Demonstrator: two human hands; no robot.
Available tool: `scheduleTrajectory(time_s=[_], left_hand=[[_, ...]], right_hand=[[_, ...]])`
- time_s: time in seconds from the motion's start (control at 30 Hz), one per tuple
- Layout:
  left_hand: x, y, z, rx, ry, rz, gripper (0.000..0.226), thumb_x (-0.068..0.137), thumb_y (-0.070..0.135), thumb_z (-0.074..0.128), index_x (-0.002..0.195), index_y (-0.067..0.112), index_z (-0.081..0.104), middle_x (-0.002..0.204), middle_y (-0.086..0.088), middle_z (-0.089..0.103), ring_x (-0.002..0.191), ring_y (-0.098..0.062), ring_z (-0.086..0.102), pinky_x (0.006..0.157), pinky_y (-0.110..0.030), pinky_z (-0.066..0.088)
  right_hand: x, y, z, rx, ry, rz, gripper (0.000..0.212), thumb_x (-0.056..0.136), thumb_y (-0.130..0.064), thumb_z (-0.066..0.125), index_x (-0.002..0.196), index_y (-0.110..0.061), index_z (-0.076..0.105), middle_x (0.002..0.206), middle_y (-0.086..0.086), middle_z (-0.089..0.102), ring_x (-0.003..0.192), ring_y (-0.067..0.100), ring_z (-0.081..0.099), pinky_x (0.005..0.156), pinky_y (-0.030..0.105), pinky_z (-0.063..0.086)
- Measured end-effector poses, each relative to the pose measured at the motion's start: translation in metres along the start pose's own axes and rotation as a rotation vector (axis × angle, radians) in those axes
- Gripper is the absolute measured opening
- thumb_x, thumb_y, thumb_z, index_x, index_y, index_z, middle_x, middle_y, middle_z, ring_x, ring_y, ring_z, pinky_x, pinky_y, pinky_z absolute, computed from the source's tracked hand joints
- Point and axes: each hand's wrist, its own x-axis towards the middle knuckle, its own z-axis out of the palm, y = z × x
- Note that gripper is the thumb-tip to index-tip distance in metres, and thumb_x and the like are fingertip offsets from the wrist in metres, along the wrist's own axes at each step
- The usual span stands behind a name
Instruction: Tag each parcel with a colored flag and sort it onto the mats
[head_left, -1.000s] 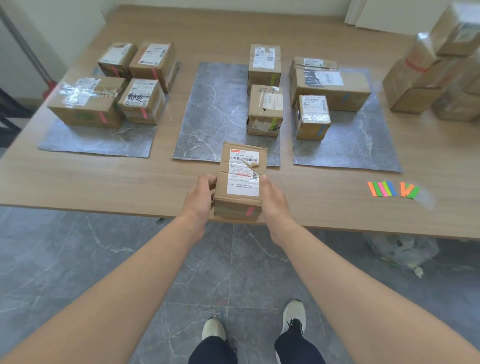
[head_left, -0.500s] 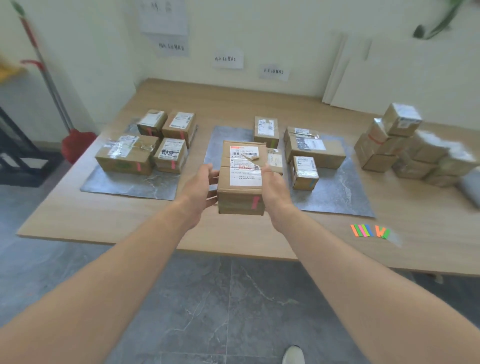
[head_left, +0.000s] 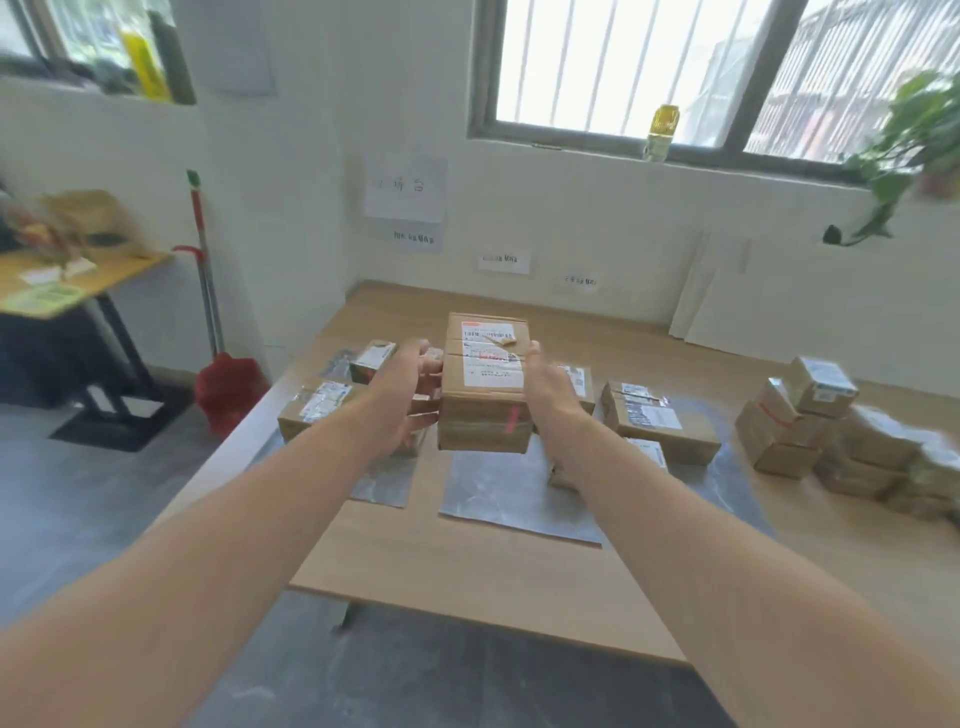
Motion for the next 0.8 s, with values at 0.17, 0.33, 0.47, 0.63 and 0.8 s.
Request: scheduleTrajectory(time_s=[0.17,0.33,0.47,0.63,0.8], left_hand=[[0.026,0.025,-0.017,-0.013,0.03,0.018,0.048,0.102,0.047,0.038,0.092,0.014,0.072,0.07,-0.003,0.073,0.072,-0.023,0.062,0.085,-0.037,0.05],[0.076,0.027,-0.033,0.028,0.073,-0.006,0.05,0.1,0.047,0.04,0.11,0.01,0.072,0.088,-0.007,0.073,0.083,-0.026,0.064,0.098,-0.043,0.05],[0.128,0.014,-0.045,0.03,0.094,-0.046,0.04,0.102,0.046,0.043,0.078,0.023,0.066,0.083,0.0,0.071,0.087,-0.025,0.06,0.089,-0.039,0.051],[0.192,0.004,-0.057,0.051,0.178,-0.096,0.036,0.105,0.037,0.041,0.079,0.026,0.063,0.063,0.011,0.071,0.081,-0.019,0.06,0.089,-0.038,0.048],[0.243,0.008,-0.072,0.052,0.173,-0.106,0.036,0.104,0.035,0.041,0.082,0.025,0.067,0.073,0.008,0.072,0.082,-0.02,0.06,0.088,-0.039,0.049]], right_hand=[[0.027,-0.024,0.021,0.019,-0.05,0.0,0.069,0.104,-0.063,0.023,0.141,-0.01,0.051,0.106,0.003,0.06,0.092,0.022,0.054,0.074,0.036,0.04],[0.071,-0.023,0.052,0.037,-0.075,-0.012,0.063,0.106,-0.059,0.024,0.133,-0.011,0.055,0.1,-0.001,0.059,0.086,0.016,0.054,0.067,0.032,0.037],[0.121,-0.01,0.087,0.072,-0.107,-0.009,0.057,0.105,-0.059,0.026,0.113,-0.015,0.062,0.094,-0.004,0.063,0.08,0.012,0.056,0.061,0.029,0.039],[0.179,0.005,0.137,0.168,-0.182,0.07,0.048,0.099,-0.055,0.038,0.105,-0.018,0.069,0.102,0.002,0.073,0.089,0.022,0.068,0.062,0.031,0.045],[0.226,0.006,0.159,0.195,-0.216,0.066,0.038,0.101,-0.046,0.044,0.108,-0.018,0.069,0.103,0.001,0.072,0.084,0.017,0.065,0.046,0.016,0.045]])
